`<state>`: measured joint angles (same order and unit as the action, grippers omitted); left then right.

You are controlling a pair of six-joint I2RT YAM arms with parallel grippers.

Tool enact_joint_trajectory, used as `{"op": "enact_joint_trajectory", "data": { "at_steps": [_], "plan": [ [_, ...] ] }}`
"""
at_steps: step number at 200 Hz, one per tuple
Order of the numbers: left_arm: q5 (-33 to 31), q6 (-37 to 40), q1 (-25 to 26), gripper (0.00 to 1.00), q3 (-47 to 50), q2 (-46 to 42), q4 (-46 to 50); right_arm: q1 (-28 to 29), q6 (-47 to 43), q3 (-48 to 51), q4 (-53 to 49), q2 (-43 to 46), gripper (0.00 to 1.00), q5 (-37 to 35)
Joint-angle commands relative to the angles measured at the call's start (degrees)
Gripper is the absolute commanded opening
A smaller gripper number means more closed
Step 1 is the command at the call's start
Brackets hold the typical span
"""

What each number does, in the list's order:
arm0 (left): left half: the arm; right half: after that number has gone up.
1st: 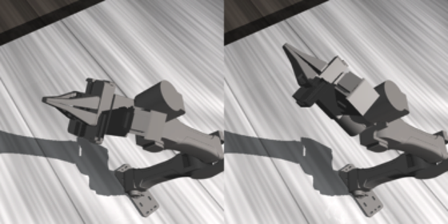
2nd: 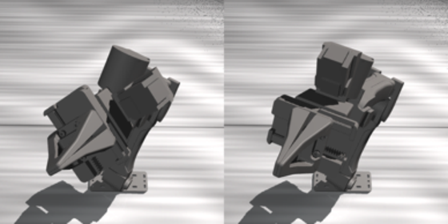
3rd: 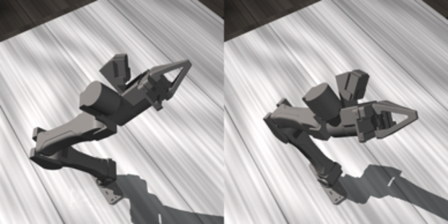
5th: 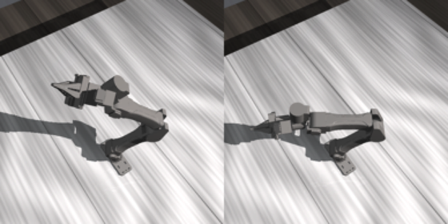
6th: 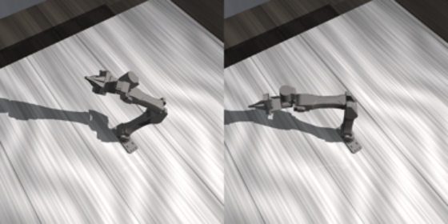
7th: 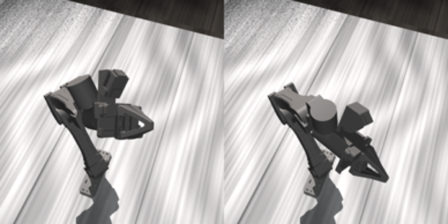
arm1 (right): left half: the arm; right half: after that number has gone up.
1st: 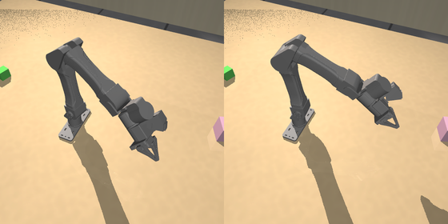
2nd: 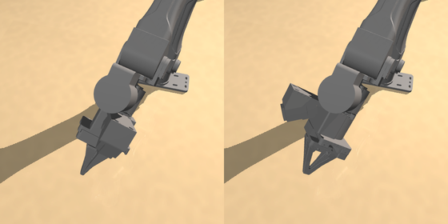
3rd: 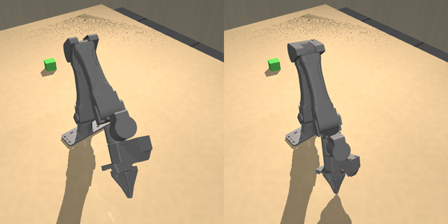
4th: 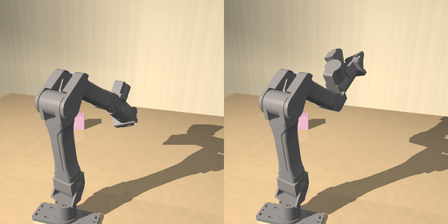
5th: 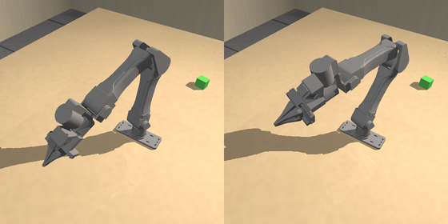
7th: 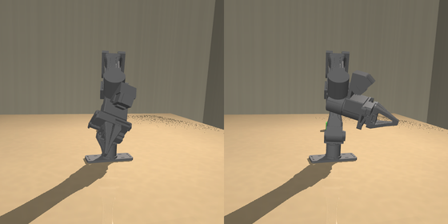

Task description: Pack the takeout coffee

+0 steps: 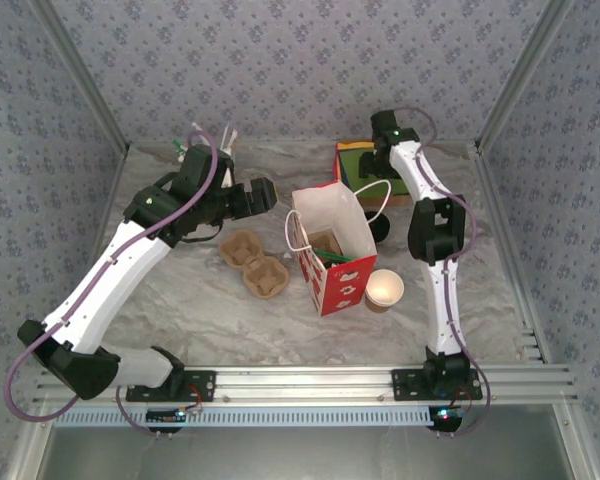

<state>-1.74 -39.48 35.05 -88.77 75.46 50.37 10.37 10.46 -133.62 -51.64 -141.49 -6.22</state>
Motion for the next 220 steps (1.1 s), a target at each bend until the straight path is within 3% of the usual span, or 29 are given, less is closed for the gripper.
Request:
{"op": "enact_joint_trajectory", "data": {
  "at_steps": [1, 16, 61, 85, 201, 220],
  "plan": [
    [-0.02, 1.23, 0.44, 1.00, -1.67, 0.01, 0.38, -0.17, -0.44, 0.61, -0.88, -1.95, 0.72, -0.13],
    [-0.02, 1.20, 0.38, 1.00, -1.67, 0.04, 0.44, -0.15, -0.44, 0.95, -0.89, -2.21, 0.69, -0.09],
    [-0.11, 1.13, 0.39, 1.00, -1.69, 0.04, 0.30, -0.26, -0.35, 1.31, -0.79, -1.43, 0.35, 0.40],
    [0.03, 1.10, 0.42, 0.99, -1.73, 0.09, 0.17, -0.35, -0.26, 1.12, -0.85, -0.35, 0.25, -0.03],
    [0.24, 1.11, 0.40, 1.00, -1.40, 0.12, -0.18, -0.18, 0.44, 1.34, -1.09, 4.92, 0.21, -0.42],
    [0.31, 0.99, 0.37, 1.00, -1.41, 0.06, -0.18, -0.13, 0.61, 1.42, -1.10, 4.88, 0.12, -0.10]
  ]
}}
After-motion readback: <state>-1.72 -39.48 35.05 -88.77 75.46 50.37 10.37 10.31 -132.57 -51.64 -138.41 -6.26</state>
